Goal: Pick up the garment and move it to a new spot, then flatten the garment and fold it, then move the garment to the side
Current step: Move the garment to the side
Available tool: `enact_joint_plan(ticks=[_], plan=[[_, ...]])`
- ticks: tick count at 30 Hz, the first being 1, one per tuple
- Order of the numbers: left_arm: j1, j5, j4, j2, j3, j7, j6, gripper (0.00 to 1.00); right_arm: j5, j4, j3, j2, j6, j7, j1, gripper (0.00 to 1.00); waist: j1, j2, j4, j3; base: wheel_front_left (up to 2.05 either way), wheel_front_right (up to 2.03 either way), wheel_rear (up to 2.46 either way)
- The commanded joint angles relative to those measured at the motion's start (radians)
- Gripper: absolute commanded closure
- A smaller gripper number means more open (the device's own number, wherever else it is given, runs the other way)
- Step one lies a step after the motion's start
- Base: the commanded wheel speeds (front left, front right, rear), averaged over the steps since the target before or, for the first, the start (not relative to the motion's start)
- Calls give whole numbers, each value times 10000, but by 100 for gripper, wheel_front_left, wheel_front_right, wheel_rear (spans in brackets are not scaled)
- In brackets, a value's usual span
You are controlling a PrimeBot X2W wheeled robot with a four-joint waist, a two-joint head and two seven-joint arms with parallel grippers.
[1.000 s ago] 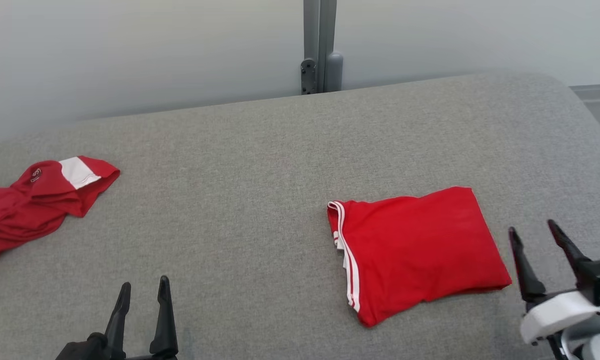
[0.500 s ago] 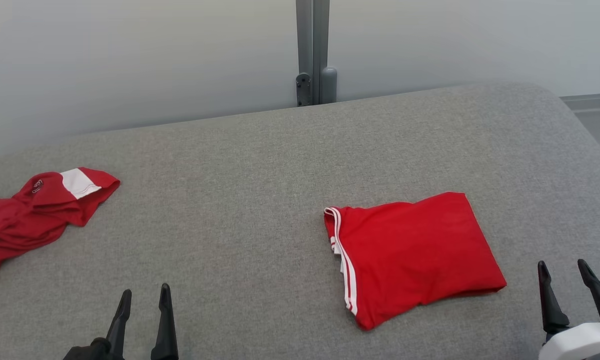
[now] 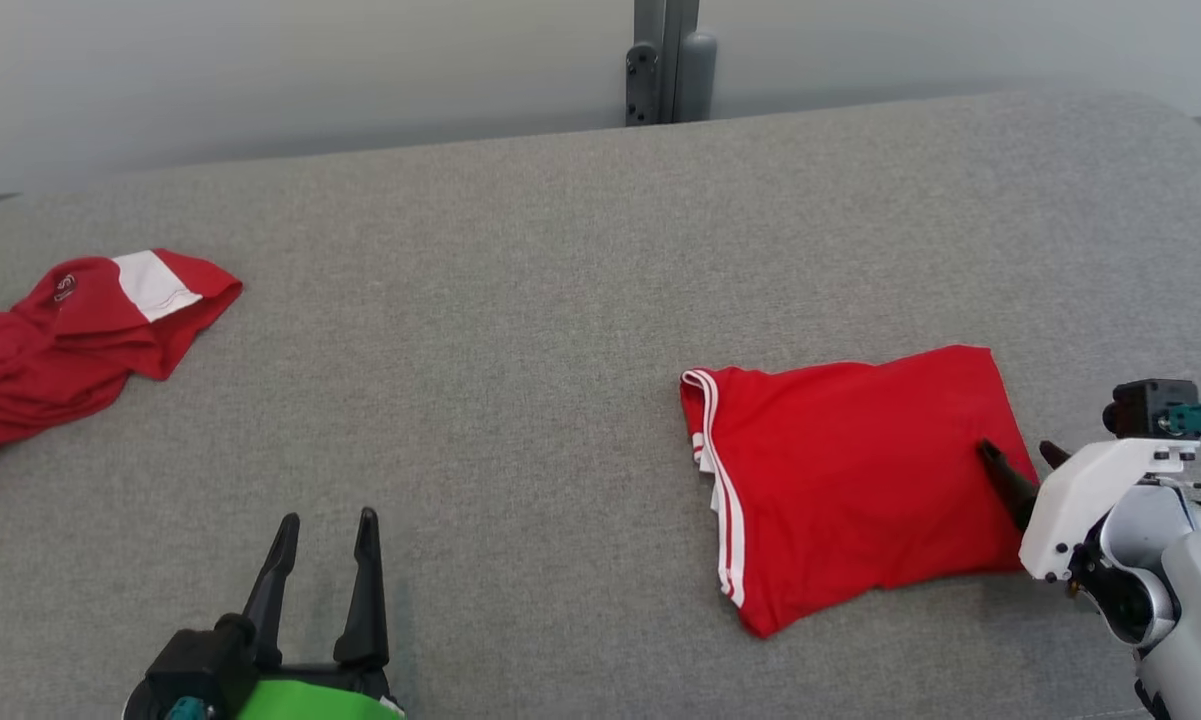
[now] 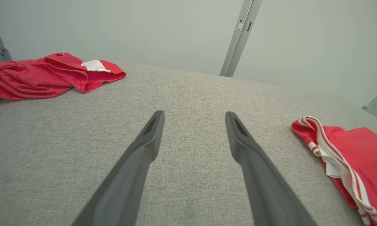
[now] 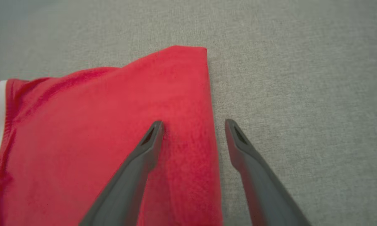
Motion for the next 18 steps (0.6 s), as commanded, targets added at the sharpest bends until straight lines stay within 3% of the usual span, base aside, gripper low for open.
enact_joint_plan(ticks=[1,6,8,10,18], plan=[[-260,23,18,20,-44,-29,-38,0,36,315,91,-101,-11,306,-223,0,0,-1,402,652,0,0,0],[-606,37,13,20,-91,-29,-73,0,235,1183,283,66,-11,1032,-671,0,0,-1,650,1017,0,0,0],[-699,68,-56,20,-83,-29,-89,0,617,1035,574,105,-1,1136,-730,100,0,-1,651,1172,0,0,0],[-740,143,-107,20,-114,-29,-90,0,1003,725,772,-47,11,1024,-886,100,0,-1,574,1355,0,0,0],[-1762,662,-471,19,-556,-18,-191,0,628,594,-139,-2403,-14,252,-2908,100,0,-1,282,2968,0,0,0]])
